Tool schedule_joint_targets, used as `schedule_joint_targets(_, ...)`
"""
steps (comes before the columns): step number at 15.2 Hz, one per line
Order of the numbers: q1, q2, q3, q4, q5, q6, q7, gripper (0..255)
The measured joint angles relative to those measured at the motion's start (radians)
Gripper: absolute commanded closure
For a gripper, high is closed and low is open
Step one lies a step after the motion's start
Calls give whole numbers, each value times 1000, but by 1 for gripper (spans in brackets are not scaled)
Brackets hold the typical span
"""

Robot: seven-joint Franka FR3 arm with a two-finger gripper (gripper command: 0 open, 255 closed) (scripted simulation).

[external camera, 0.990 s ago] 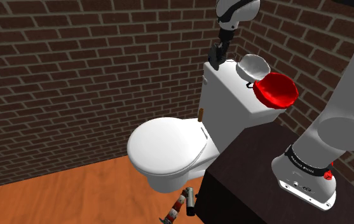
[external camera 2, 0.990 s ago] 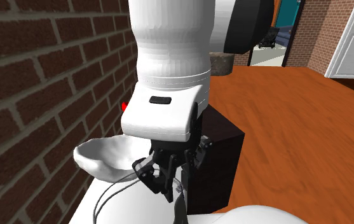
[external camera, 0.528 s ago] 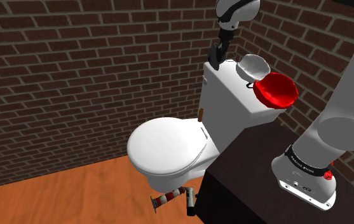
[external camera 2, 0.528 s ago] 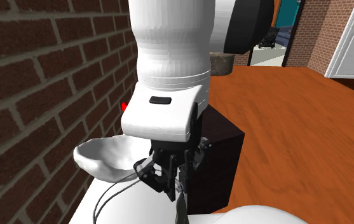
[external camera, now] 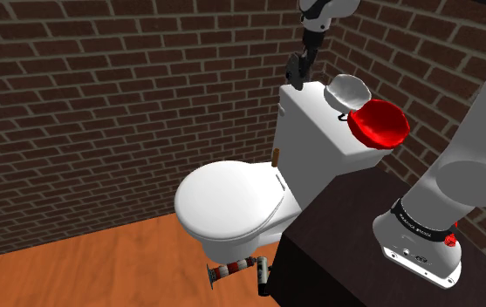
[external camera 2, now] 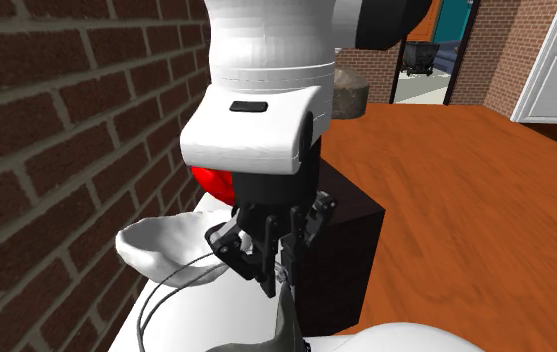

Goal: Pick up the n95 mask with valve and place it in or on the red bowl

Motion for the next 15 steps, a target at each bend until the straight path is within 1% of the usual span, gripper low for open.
schedule_joint_targets(15, 3, -43, -4, 151, -22, -191, 20, 255)
